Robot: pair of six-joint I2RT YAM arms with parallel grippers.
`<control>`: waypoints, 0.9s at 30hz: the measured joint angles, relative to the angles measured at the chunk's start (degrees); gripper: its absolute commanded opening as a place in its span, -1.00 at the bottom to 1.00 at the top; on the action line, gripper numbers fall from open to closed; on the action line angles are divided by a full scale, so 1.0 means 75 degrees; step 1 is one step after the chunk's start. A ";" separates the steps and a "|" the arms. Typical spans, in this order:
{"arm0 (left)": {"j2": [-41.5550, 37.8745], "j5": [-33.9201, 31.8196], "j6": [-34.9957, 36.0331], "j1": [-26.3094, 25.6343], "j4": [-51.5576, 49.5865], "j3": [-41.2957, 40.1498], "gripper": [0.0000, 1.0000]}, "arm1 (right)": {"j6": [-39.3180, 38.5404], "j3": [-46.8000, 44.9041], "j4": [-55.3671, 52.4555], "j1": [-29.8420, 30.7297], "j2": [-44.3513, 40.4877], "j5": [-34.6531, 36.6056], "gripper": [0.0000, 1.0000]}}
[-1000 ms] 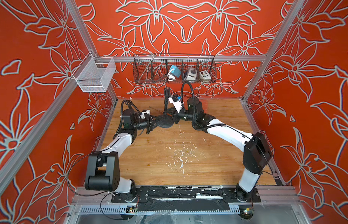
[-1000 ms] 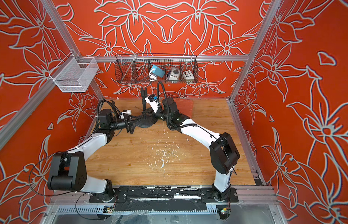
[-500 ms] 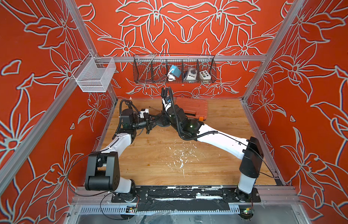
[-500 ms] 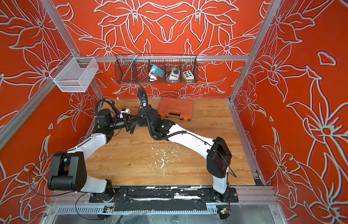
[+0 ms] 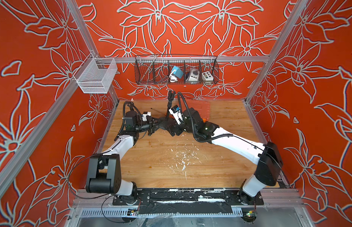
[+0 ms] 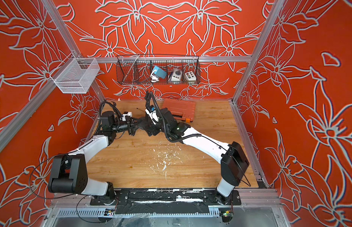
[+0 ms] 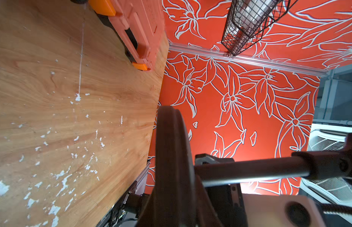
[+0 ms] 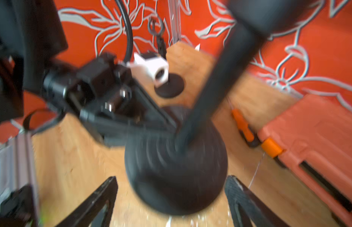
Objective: Assemble a microphone stand
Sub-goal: Screw the microphone stand pole into the microphone stand base, then place the microphone stand at the center of the board.
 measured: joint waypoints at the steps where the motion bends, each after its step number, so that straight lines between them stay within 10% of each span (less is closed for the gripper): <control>1: -0.0047 -0.0227 0.0259 0.0006 -0.0154 0.0000 -1.00 | 0.0012 -0.0230 -0.0079 -0.0169 -0.0184 -0.0111 0.76; 20: -0.1233 -0.3905 0.6129 -0.0487 -0.2713 0.1801 -1.00 | 0.0487 -0.2127 -0.0609 -0.1416 -0.1288 0.0286 0.77; 27: -0.1227 -0.4191 0.6577 -0.0772 -0.2926 0.2253 -1.00 | 0.0504 -0.2361 -0.0606 -0.1609 -0.1533 0.0268 0.77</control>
